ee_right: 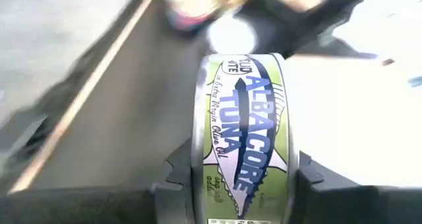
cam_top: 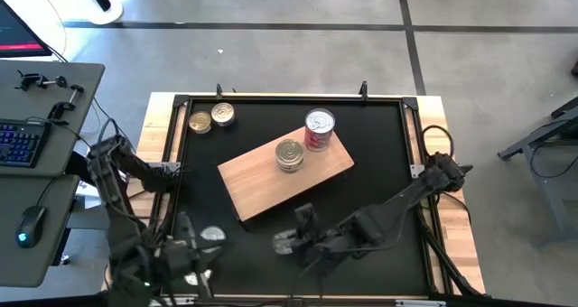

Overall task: Stack canned seafood by type on shelf
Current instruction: Put the green-white tuna can on the shelf

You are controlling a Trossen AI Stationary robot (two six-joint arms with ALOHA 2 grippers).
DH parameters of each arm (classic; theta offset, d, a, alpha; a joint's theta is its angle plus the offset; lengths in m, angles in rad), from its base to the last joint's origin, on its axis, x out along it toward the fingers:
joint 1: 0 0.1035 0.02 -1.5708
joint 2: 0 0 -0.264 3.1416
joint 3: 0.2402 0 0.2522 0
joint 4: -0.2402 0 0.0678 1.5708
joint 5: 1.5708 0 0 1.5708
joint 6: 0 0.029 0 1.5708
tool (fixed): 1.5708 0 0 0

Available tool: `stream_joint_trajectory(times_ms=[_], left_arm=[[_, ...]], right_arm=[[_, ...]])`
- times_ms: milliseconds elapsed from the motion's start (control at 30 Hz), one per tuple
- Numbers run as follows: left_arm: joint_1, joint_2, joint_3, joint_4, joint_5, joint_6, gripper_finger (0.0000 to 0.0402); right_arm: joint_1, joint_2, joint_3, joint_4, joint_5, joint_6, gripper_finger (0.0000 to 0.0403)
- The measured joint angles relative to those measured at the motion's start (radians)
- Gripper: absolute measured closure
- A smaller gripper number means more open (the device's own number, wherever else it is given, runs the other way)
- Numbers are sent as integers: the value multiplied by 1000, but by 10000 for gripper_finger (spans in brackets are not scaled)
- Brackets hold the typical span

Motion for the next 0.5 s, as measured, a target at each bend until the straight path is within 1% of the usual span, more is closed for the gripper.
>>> stream_joint_trajectory(times_ms=[100, 167, 233, 300, 400, 500], left_arm=[[-33, -31, 0, -12, -68, 74, 401], [-48, -47, 0, -36, -69, 97, 401], [-61, -61, 0, -53, -70, 96, 401], [-69, -66, 0, -55, -71, 97, 402], [-81, -64, 0, -60, -70, 97, 401], [-91, -63, 0, -59, -70, 97, 402]], right_arm=[[-25, 3, 51, -5, 165, -105, 290], [-52, 10, 65, -4, 265, -193, 290], [-85, 23, 70, -2, 326, -252, 290], [-122, 43, 71, -4, 346, -282, 290], [-171, 80, 70, 4, 346, -328, 290], [-205, 113, 70, 55, 353, -398, 290]])
